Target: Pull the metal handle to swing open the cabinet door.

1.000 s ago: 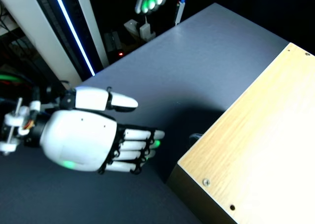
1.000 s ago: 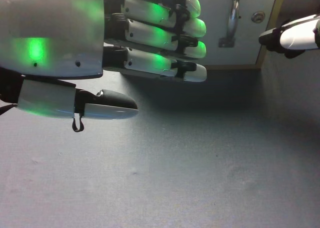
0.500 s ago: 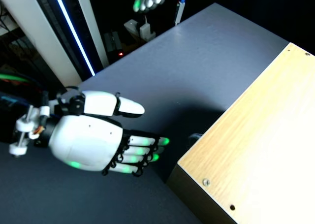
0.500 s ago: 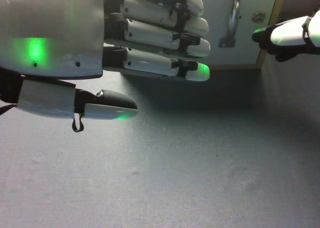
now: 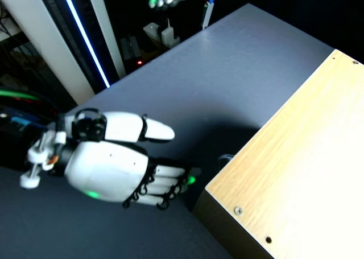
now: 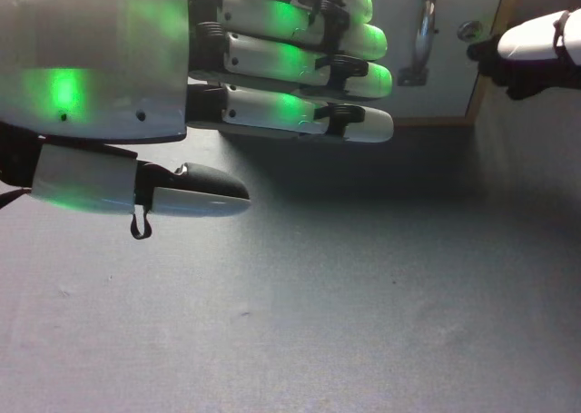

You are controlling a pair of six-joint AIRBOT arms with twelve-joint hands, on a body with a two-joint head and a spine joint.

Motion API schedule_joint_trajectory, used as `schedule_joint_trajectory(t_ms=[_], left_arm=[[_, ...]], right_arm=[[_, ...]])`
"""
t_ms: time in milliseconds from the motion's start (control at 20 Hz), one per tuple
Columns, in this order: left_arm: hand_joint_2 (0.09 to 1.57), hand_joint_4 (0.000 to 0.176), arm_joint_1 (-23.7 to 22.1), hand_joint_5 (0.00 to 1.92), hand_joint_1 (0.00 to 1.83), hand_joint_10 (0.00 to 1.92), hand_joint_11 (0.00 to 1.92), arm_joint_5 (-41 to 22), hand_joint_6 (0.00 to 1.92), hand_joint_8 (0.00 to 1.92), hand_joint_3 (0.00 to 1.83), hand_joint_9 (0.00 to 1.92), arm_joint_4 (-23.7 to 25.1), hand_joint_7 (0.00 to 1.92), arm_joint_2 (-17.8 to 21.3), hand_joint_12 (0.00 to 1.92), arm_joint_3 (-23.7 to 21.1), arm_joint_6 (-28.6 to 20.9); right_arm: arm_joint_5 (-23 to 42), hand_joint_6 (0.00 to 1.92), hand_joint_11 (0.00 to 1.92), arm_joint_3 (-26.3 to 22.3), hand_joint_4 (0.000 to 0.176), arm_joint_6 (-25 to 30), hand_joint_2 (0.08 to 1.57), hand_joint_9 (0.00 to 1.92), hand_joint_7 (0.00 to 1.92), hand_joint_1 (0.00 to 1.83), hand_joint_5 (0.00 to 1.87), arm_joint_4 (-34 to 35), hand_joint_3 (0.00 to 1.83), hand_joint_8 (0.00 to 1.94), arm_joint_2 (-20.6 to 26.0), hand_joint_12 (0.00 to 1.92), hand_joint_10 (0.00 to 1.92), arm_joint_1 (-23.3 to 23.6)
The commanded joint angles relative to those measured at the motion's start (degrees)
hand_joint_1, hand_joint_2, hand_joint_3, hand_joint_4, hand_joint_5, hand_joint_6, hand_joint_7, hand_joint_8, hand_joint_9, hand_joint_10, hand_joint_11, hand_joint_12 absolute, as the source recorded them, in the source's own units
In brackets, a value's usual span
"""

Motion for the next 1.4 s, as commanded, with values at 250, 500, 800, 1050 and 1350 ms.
schedule_joint_trajectory(t_ms=[250,500,800,1050,1350], left_arm=[[1.57,0.000,-0.62,0.27,0.00,0.00,0.00,-1.45,0.00,0.00,0.04,0.30,-5.72,0.31,0.45,0.75,0.07,0.48],[1.57,0.000,-0.62,0.29,0.00,0.00,0.00,-1.45,0.01,0.00,0.02,0.29,-5.72,0.31,0.45,0.69,0.07,0.48],[1.57,0.000,-0.62,0.27,0.00,0.00,0.00,-1.45,0.00,0.00,0.04,0.27,-5.72,0.29,0.45,0.65,0.07,0.48],[1.57,0.000,-0.62,0.27,0.00,0.00,0.00,-1.45,0.00,0.00,0.04,0.27,-5.72,0.28,0.45,0.64,0.07,0.48],[1.57,0.000,-0.62,0.29,0.00,0.01,0.00,-1.45,0.01,0.01,0.02,0.27,-5.72,0.29,0.45,0.62,0.07,0.48]], right_arm=[[4.33,0.00,0.00,0.26,0.000,0.32,1.57,0.19,0.22,0.00,0.23,2.43,0.09,0.00,-0.31,0.57,0.00,0.60],[5.21,0.01,0.00,0.96,0.000,0.32,1.57,0.19,0.22,0.00,0.25,4.49,0.09,0.00,-1.28,0.60,0.00,0.58],[5.64,0.00,0.00,1.56,0.000,0.31,1.57,0.16,0.20,0.00,0.23,5.18,0.08,0.00,-2.32,0.49,0.00,0.58],[5.81,0.00,0.00,1.83,0.000,0.31,1.57,0.16,0.21,0.00,0.23,5.18,0.08,0.00,-3.72,0.49,0.00,0.57],[5.81,0.00,0.00,2.42,0.000,0.31,1.57,0.17,0.21,0.00,0.25,5.38,0.08,0.00,-5.20,0.57,0.00,0.57]])
